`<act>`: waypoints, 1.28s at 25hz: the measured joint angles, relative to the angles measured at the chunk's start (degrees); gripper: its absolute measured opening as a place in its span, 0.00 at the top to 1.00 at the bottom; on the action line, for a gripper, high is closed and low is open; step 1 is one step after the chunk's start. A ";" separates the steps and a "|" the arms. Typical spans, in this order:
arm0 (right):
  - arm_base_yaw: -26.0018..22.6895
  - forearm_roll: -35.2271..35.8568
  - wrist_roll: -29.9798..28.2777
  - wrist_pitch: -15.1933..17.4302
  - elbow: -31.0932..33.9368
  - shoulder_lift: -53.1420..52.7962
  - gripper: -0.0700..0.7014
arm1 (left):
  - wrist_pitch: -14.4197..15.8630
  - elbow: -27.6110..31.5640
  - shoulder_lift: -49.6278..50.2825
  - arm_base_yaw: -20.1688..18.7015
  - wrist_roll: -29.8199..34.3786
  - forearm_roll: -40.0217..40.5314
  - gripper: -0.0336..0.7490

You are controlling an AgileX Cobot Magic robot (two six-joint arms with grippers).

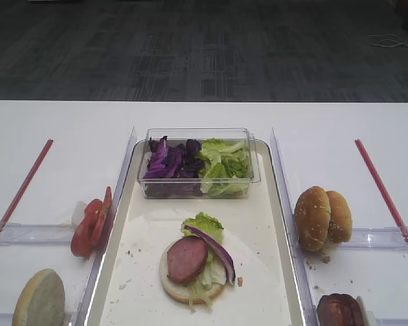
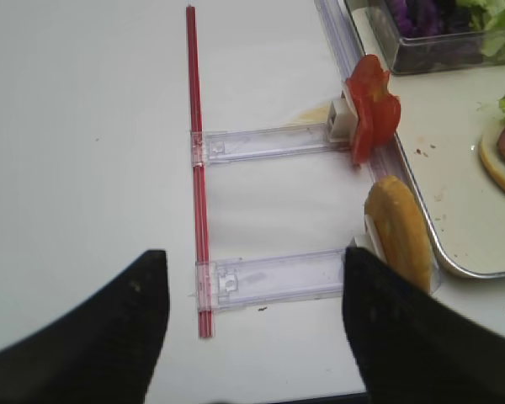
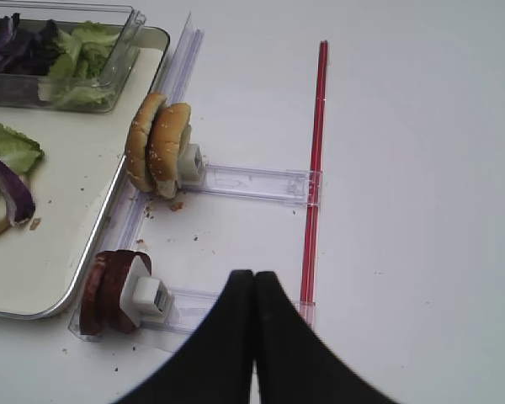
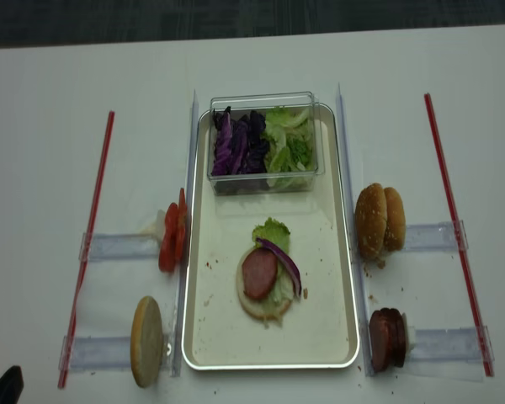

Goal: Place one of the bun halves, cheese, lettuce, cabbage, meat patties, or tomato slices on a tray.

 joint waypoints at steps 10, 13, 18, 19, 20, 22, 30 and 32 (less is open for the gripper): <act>0.00 0.00 0.00 0.00 0.00 0.00 0.61 | -0.20 0.00 0.00 0.00 0.16 -0.42 0.42; 0.00 0.00 0.00 0.00 0.00 0.00 0.61 | -0.20 0.00 0.00 0.00 0.16 -0.42 0.42; 0.00 0.00 0.00 0.00 0.00 0.00 0.61 | -0.20 0.00 0.00 0.00 0.16 -0.42 0.42; 0.00 0.00 -0.10 0.00 0.00 0.00 0.61 | -0.20 0.00 0.00 0.00 0.16 -0.42 0.42; 0.00 0.00 -0.10 0.00 0.00 0.00 0.61 | -0.20 0.00 0.00 0.00 0.16 -0.42 0.42; 0.00 0.00 -0.10 0.00 0.00 0.00 0.61 | -0.20 0.00 0.00 0.00 0.16 -0.42 0.42; 0.00 0.00 -0.23 0.00 0.00 0.00 0.61 | -0.32 0.00 0.00 0.00 0.16 -0.50 0.42; 0.00 0.00 -0.23 0.00 0.00 0.00 0.61 | -0.41 0.00 0.00 0.00 0.16 -0.50 0.42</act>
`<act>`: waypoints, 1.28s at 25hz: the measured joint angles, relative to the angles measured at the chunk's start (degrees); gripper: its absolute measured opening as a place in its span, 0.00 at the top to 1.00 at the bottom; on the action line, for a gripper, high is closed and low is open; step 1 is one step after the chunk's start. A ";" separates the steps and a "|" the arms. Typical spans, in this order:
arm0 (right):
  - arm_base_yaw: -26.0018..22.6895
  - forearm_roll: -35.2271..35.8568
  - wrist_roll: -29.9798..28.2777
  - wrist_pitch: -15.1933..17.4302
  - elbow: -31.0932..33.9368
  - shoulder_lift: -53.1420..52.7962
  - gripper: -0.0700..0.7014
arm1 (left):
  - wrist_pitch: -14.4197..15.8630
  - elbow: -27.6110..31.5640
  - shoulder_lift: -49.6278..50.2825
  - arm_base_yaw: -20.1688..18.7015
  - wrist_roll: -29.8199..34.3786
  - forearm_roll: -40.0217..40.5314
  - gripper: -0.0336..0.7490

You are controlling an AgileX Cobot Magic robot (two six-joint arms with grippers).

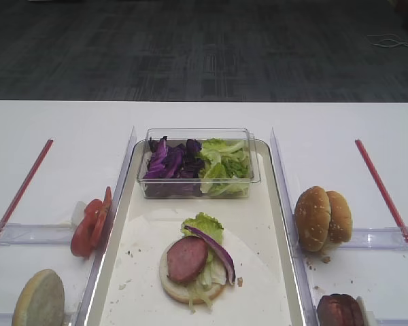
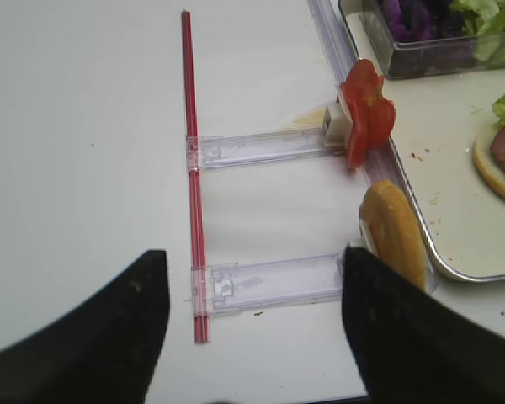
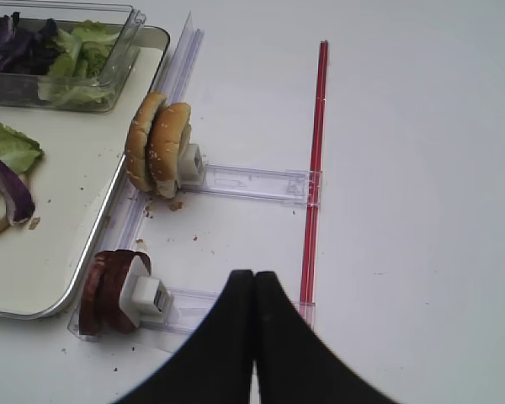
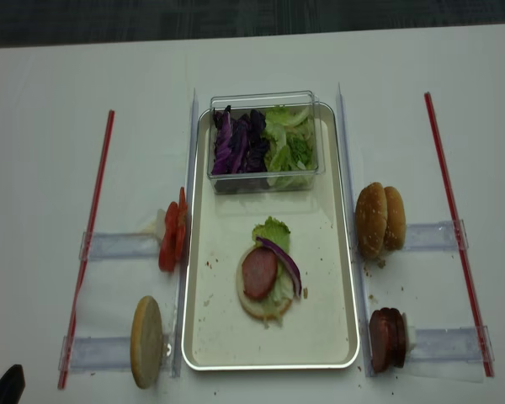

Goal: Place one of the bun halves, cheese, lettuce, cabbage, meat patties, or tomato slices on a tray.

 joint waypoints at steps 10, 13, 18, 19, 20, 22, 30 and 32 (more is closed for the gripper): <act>0.00 0.00 0.00 0.00 0.00 0.00 0.61 | 0.00 0.00 0.00 0.00 0.00 -0.05 0.42; 0.00 0.00 0.00 0.00 0.00 0.00 0.61 | 0.00 0.00 0.00 0.00 0.00 -0.05 0.42; 0.00 0.00 0.00 0.00 0.00 0.00 0.61 | 0.00 0.00 0.00 0.00 0.00 -0.05 0.42; 0.00 0.00 0.00 0.00 0.00 0.00 0.61 | 0.00 0.00 0.00 0.00 0.00 -0.05 0.42; 0.00 0.00 0.00 0.00 0.00 0.00 0.61 | 0.00 0.00 0.00 0.00 0.00 -0.05 0.42; 0.00 0.00 0.00 0.00 0.00 0.00 0.61 | 0.00 0.00 0.00 0.00 0.00 -0.05 0.42; 0.00 0.00 0.00 0.00 0.00 0.00 0.61 | 0.00 0.00 0.00 0.00 0.00 -0.05 0.42; 0.00 0.00 0.00 0.00 0.00 0.00 0.61 | 0.00 0.00 0.00 0.00 0.00 -0.05 0.42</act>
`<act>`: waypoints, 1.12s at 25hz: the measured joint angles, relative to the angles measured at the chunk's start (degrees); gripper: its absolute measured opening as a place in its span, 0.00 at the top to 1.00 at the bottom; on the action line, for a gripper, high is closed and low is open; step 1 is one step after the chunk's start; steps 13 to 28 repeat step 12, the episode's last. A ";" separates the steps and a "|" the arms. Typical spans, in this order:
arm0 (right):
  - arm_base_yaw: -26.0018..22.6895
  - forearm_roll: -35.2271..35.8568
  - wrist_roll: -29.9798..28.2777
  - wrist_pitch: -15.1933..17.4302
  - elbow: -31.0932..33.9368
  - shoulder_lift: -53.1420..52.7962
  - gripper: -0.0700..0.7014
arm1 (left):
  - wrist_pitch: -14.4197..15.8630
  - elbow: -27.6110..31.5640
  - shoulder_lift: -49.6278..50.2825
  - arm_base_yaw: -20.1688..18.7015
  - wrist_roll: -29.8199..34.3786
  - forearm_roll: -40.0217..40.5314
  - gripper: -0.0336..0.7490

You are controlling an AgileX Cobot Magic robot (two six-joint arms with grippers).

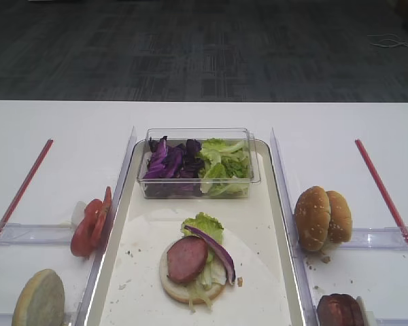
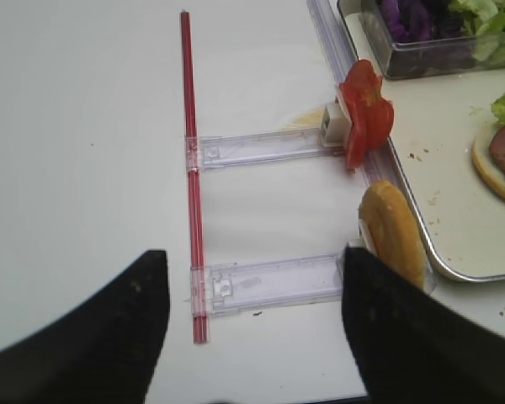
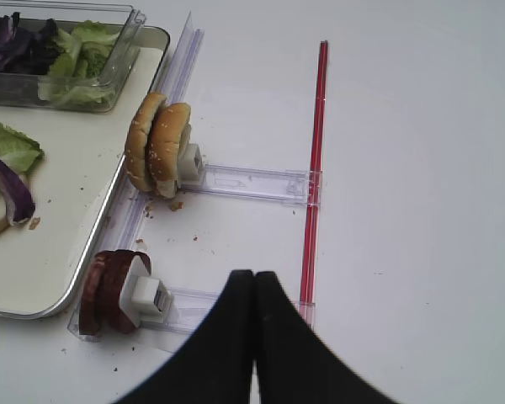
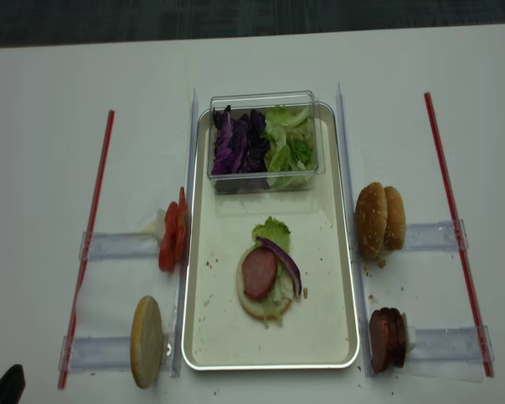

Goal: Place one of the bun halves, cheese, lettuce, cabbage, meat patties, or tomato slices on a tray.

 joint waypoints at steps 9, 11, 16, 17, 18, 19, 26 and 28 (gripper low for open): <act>0.00 0.00 0.00 0.00 0.00 0.00 0.61 | 0.00 0.00 0.00 0.00 0.00 0.00 0.42; 0.00 0.00 0.00 0.00 0.00 0.00 0.61 | 0.00 0.00 0.00 0.00 0.00 0.00 0.42; 0.00 0.00 0.00 0.00 0.00 0.00 0.61 | 0.00 0.00 0.00 0.00 0.00 0.00 0.42; 0.00 0.00 0.00 0.00 0.00 0.00 0.61 | 0.00 0.00 0.00 0.00 0.00 0.00 0.42; 0.00 0.00 0.00 0.00 0.00 0.00 0.61 | 0.00 0.00 0.00 0.00 0.00 0.00 0.42; 0.00 0.00 0.00 0.00 0.00 0.00 0.61 | 0.00 0.00 0.00 0.00 0.00 0.00 0.42; 0.00 0.00 0.00 0.00 0.00 0.00 0.61 | 0.00 0.00 0.00 0.00 0.00 0.00 0.42; 0.00 0.00 0.00 0.00 0.00 0.00 0.61 | 0.00 0.00 0.00 0.00 0.00 0.00 0.42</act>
